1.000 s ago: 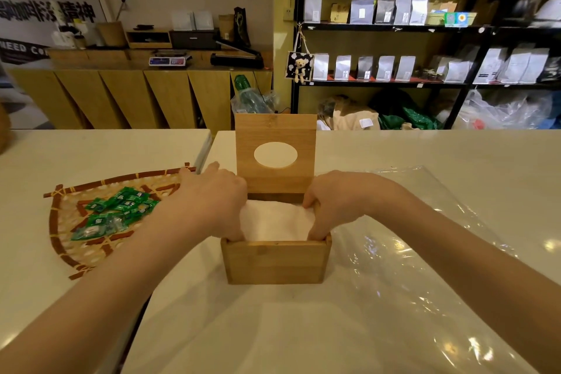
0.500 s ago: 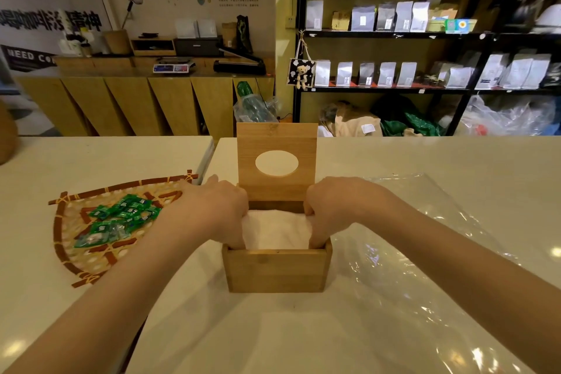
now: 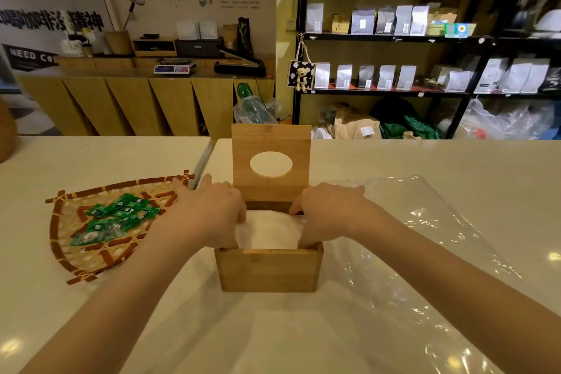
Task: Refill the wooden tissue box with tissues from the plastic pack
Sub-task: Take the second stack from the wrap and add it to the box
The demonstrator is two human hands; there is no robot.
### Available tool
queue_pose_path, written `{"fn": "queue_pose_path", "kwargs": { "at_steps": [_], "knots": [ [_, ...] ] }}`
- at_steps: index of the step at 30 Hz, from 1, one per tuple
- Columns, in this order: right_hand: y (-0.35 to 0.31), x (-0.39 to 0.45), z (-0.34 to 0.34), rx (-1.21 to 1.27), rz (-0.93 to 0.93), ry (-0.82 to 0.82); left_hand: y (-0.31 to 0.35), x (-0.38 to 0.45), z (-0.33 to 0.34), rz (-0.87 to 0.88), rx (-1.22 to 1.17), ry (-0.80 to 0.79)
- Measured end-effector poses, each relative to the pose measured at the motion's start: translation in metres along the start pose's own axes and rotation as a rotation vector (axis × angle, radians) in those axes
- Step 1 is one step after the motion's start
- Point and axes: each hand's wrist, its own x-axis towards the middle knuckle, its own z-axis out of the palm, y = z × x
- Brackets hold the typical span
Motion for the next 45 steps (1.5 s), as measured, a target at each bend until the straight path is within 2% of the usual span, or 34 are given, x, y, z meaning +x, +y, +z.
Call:
{"fn": "queue_pose_path", "kwargs": {
  "at_steps": [4,8,11,13,15,17,19,21,24,28,32,37,39,43,45],
  "knots": [
    [-0.002,0.003,0.013,0.168,0.013,0.089,-0.004,0.006,0.010,0.026,-0.120,-0.090],
    [-0.003,0.006,0.024,0.188,0.037,0.115,0.000,0.005,0.010,-0.007,-0.073,-0.116],
    [0.001,0.006,0.024,0.222,0.015,0.129,-0.001,0.003,0.007,0.014,-0.137,-0.101],
    [0.007,0.002,0.018,0.331,-0.013,0.195,-0.004,-0.003,0.000,0.034,-0.337,0.010],
    [0.017,-0.002,0.007,0.445,-0.016,0.371,-0.010,-0.009,-0.010,0.074,-0.543,0.269],
    [0.026,0.000,-0.004,0.471,0.009,0.587,-0.014,-0.012,-0.020,0.108,-0.566,0.560],
    [0.030,0.006,-0.015,0.422,0.028,0.758,-0.014,-0.009,-0.027,0.115,-0.455,0.737],
    [0.030,0.015,-0.021,0.317,0.013,0.809,-0.010,-0.001,-0.031,0.075,-0.298,0.771],
    [0.026,0.023,-0.019,0.086,-0.045,0.776,-0.007,0.018,-0.029,0.010,-0.186,0.748],
    [0.025,0.022,-0.014,0.029,-0.111,0.831,-0.008,0.024,-0.023,0.032,-0.119,0.779],
    [0.026,0.018,-0.007,0.008,-0.161,0.938,-0.007,0.017,-0.016,0.072,-0.137,0.878],
    [0.033,0.008,0.016,0.038,-0.354,1.234,-0.007,-0.005,0.011,0.167,-0.336,1.079],
    [0.036,0.001,0.028,0.066,-0.452,1.249,-0.003,-0.020,0.023,0.219,-0.437,1.094],
    [0.037,-0.015,0.055,0.124,-0.552,1.083,0.005,-0.043,0.053,0.281,-0.577,0.994],
    [0.037,-0.019,0.069,0.113,-0.570,1.015,0.008,-0.047,0.068,0.318,-0.570,0.941]
  ]
}}
